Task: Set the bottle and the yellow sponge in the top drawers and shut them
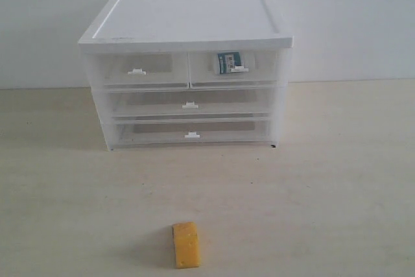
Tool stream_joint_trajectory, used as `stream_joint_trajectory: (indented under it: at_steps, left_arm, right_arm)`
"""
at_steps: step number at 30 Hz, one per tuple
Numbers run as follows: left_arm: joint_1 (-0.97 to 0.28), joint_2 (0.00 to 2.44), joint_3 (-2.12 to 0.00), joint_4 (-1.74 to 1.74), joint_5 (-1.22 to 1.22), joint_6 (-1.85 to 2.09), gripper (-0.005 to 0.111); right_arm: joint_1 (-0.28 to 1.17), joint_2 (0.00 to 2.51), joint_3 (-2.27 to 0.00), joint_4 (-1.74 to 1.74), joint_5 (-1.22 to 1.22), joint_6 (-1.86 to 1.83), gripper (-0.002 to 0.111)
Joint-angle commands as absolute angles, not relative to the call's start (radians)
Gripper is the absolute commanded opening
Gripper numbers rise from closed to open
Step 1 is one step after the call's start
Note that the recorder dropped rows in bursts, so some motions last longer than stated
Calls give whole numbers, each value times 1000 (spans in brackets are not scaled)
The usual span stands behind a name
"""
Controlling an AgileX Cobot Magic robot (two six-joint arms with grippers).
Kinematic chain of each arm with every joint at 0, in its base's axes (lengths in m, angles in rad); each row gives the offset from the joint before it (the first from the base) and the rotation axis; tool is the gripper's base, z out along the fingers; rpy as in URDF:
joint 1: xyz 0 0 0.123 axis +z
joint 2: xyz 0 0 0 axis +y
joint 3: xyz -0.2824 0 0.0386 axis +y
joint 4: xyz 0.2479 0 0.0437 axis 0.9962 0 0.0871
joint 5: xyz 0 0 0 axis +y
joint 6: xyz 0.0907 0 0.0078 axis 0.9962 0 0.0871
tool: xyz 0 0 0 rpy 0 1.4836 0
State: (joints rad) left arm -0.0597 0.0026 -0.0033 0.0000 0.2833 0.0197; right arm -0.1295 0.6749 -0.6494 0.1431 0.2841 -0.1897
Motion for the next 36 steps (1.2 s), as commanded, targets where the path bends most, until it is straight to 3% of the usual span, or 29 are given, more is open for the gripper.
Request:
stream_joint_trajectory:
  at_steps: [1,10,28,36]
  left_arm:
    - [-68,0,0,-12,279,14,4]
    - [-68,0,0,-12,277,14,4]
    - [-68,0,0,-12,279,14,4]
    - [-68,0,0,-12,279,14,4]
  right_arm:
    - [-66,562,-562,152,250,-194,0]
    - [-2,392,-385,152,207,-186,0]
    - [1,390,-372,152,205,-232,0]
    - [1,176,-202,152,146,-271,0]
